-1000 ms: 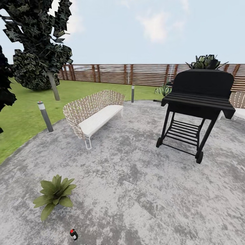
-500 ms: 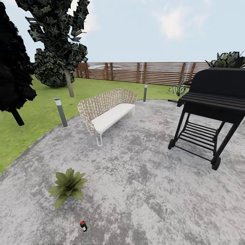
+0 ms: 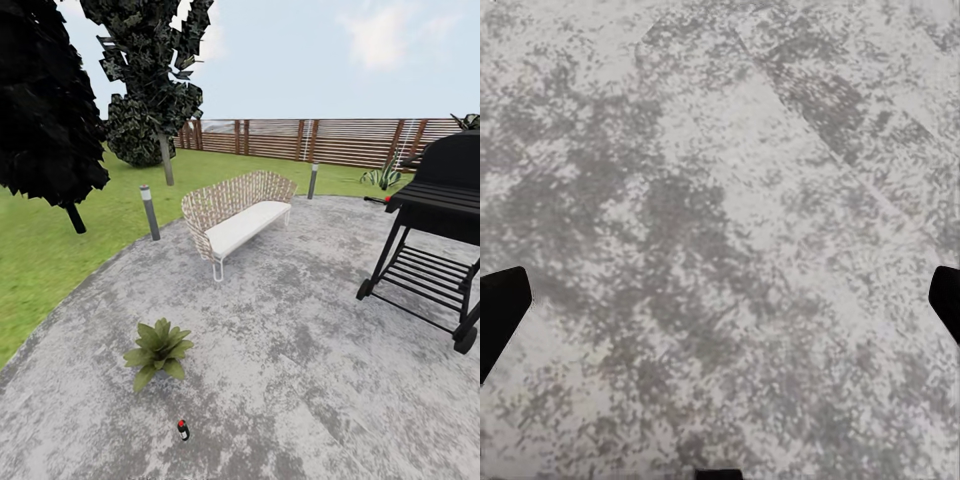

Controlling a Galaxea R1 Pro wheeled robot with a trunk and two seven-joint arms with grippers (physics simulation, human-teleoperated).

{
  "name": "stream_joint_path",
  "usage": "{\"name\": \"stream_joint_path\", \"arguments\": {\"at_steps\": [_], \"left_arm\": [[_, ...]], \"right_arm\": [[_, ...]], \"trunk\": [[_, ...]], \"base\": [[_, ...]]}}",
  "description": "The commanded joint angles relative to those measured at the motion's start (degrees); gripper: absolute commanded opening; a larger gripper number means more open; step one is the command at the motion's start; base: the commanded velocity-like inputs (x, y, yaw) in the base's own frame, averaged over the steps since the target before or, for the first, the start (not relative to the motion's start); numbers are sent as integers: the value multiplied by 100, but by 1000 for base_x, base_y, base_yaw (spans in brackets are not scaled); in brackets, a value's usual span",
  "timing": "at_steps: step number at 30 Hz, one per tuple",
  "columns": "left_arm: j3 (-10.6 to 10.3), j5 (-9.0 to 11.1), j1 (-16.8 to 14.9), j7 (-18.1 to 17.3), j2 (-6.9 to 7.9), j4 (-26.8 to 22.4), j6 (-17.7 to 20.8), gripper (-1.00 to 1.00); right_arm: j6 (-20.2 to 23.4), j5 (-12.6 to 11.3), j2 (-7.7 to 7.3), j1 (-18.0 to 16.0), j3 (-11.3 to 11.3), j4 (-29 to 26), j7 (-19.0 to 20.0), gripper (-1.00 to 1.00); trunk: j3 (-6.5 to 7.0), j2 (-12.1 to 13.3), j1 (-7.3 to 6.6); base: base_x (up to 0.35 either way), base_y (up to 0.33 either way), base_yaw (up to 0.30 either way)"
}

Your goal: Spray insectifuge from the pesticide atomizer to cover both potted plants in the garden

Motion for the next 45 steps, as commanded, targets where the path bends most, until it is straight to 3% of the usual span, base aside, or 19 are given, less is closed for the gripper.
{"name": "stream_joint_path", "arguments": {"at_steps": [1, 17, 45], "left_arm": [[7, 5, -5, -2, 15, 3, -19, 100], [-10, -8, -5, -86, 49, 7, -19, 100], [-10, 9, -5, -86, 44, 7, -19, 100]], "right_arm": [[-47, 1, -1, -1, -5, 2, -3, 100], [-152, -1, -2, -1, -15, 12, -3, 100], [-144, 6, -17, -1, -16, 21, 6, 100]], "trunk": [[-9, -2, -1], [-77, -2, -1], [-79, -2, -1]], "base": [[0, 0, 264], [0, 12, 251], [0, 299, 4]]}}
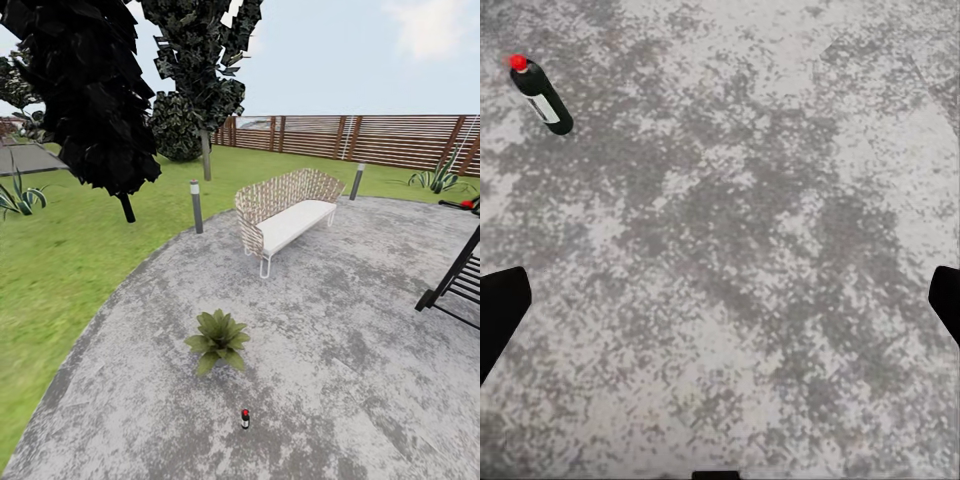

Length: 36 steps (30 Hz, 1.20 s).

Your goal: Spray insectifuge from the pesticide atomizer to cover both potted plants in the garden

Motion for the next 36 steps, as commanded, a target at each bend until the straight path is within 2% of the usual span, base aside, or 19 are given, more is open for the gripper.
{"name": "stream_joint_path", "arguments": {"at_steps": [1, 17, 36], "left_arm": [[9, 1, -4, -7, -1, 7, -20, 100], [9, 1, -4, -7, -4, 7, -20, 100], [9, 1, -4, -7, -1, 7, -20, 100]], "right_arm": [[-16, 0, 0, -2, -5, 1, -2, 100], [-20, -24, -19, -2, -6, -23, -5, 100], [-8, -32, -19, -2, -7, -17, -2, 100]], "trunk": [[-5, -2, 0], [0, -2, 0], [20, -2, 0]], "base": [[0, 305, 0], [0, 305, -16], [0, 305, -280]]}}
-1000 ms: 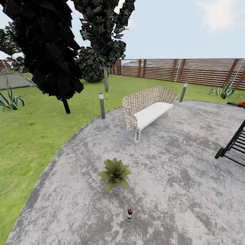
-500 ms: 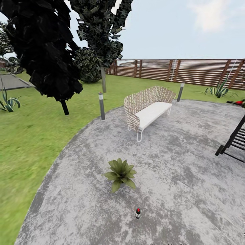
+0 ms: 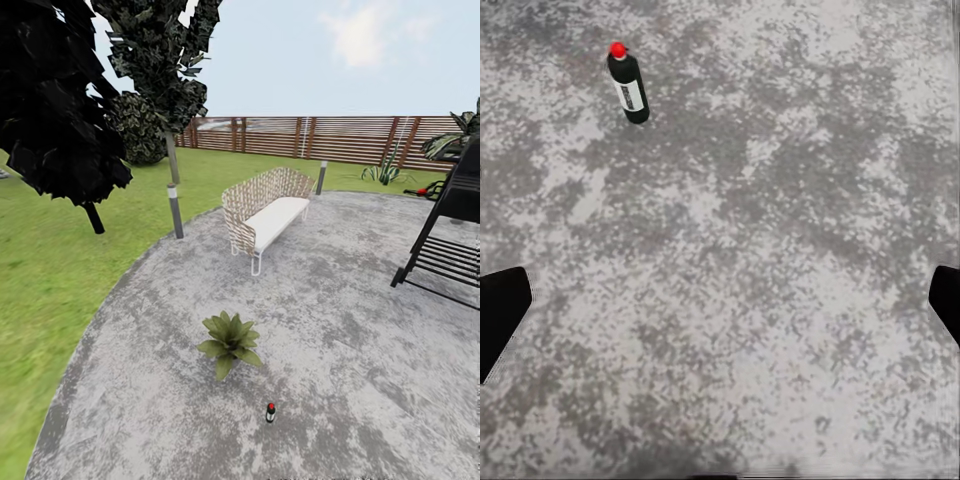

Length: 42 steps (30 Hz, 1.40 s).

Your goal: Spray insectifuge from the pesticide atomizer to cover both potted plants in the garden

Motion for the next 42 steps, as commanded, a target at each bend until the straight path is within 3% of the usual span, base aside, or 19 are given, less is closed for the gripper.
{"name": "stream_joint_path", "arguments": {"at_steps": [1, 42], "left_arm": [[10, 0, -2, -7, -1, 5, -19, 100], [1, -45, -2, -15, -1, 7, -19, 100]], "right_arm": [[-17, -1, 1, -4, -3, 3, -2, 100], [-16, -10, 1, -4, -11, 12, -2, 100]], "trunk": [[-5, -2, 0], [-5, -2, 0]], "base": [[0, 306, -300], [60, 318, -300]]}}
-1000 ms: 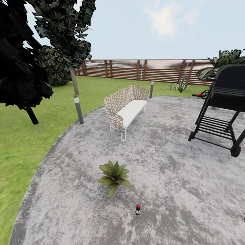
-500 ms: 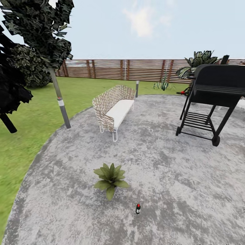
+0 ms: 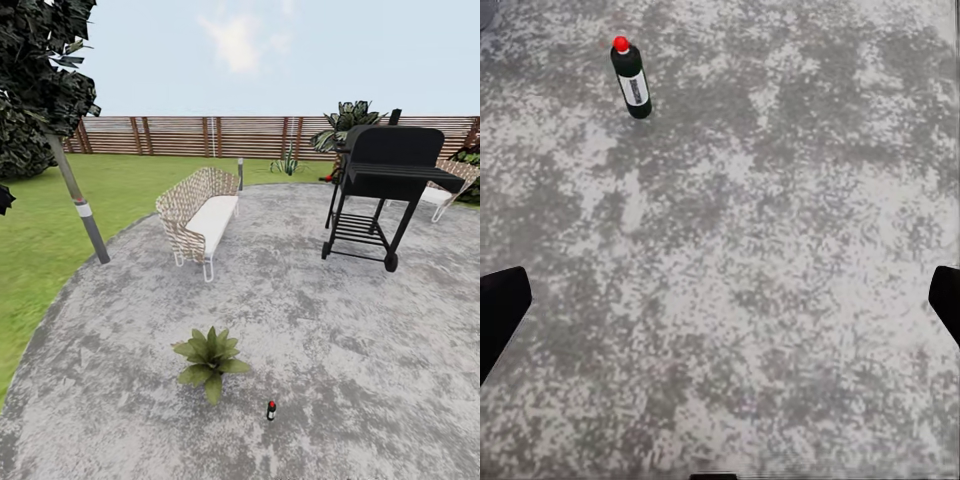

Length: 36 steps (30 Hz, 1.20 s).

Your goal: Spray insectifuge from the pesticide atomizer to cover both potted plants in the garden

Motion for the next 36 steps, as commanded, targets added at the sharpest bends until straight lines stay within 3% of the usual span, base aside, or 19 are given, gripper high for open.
{"name": "stream_joint_path", "arguments": {"at_steps": [1, 8, 36], "left_arm": [[13, -11, -2, -6, -1, 5, -19, 100], [-5, -37, -2, 1, -5, 2, -19, 100], [37, 13, -2, 116, 13, 10, -11, 100]], "right_arm": [[-17, -2, 1, -4, -4, 3, -2, 100], [-17, -1, 2, -4, -4, 3, -2, 100], [-23, -1, 1, -4, -4, 0, -2, 100]], "trunk": [[-5, -2, 0], [-5, -2, 0], [-508, -1125, 615]], "base": [[4, 155, -300], [0, 8, -300], [0, 0, -300]]}}
